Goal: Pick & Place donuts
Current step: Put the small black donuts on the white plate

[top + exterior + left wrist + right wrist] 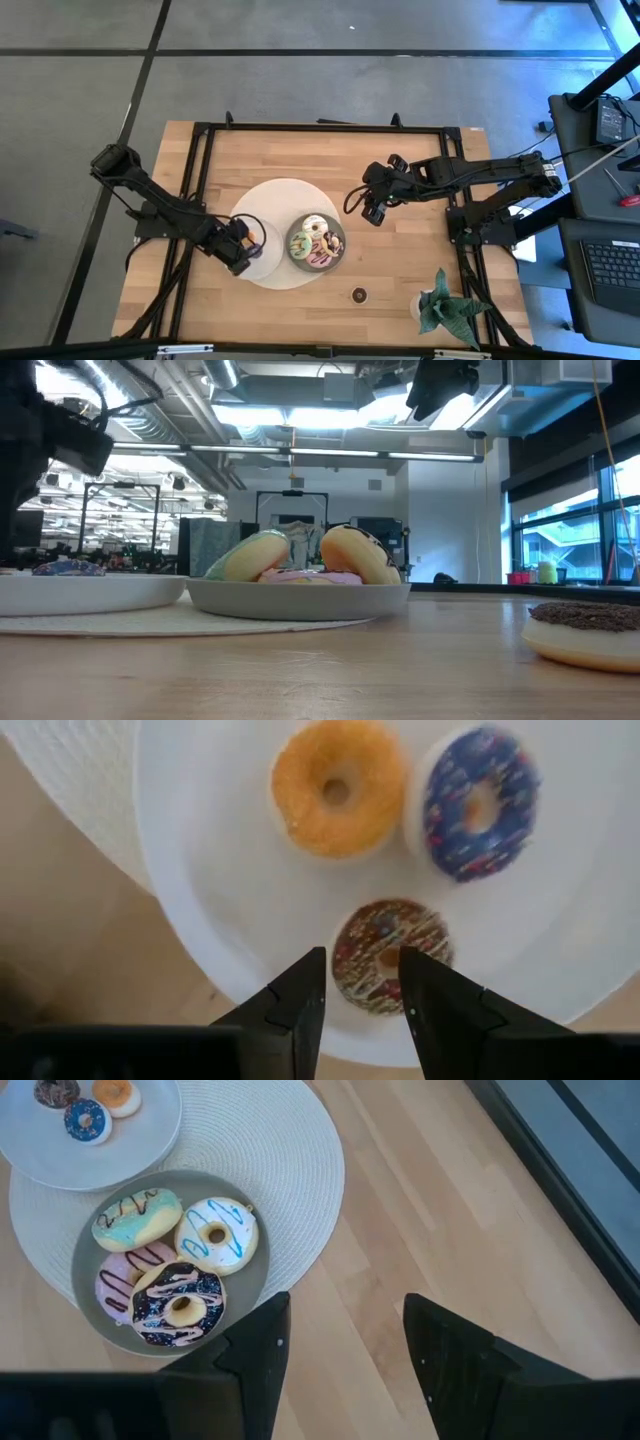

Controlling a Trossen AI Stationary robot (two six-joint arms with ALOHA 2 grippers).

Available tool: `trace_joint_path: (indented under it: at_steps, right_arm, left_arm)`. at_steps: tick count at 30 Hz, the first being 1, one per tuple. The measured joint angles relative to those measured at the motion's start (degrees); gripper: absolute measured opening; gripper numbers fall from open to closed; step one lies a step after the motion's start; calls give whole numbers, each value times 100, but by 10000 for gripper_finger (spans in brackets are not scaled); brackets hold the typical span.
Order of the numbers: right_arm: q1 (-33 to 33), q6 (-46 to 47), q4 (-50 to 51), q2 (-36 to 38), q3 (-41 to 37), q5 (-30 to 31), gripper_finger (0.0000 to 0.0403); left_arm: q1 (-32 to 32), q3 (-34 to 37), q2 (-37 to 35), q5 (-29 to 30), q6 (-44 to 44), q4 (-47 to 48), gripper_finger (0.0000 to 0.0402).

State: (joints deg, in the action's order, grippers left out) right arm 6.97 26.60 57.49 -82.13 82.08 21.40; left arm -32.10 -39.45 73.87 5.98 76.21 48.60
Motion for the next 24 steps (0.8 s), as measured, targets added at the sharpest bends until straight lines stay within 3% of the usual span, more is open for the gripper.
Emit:
trace_joint_path:
  at_steps: [7,13,20,24]
  right_arm:
    - [-1,8,-23,0,0,-63,197]
    - [199,8,-227,-103,-2,-642,197]
    - [952,-335,-255,-755,-4,-661,197]
    - [1412,-370,-240,-1245,-4,-687,197]
  left_arm:
    - [0,-615,-7,1005,-86,-306,121]
    - [4,-786,-11,2467,-832,-2113,125]
    - [149,-786,-9,2655,-1818,-4004,124]
    - [269,-786,-7,2657,-2111,-4532,125]
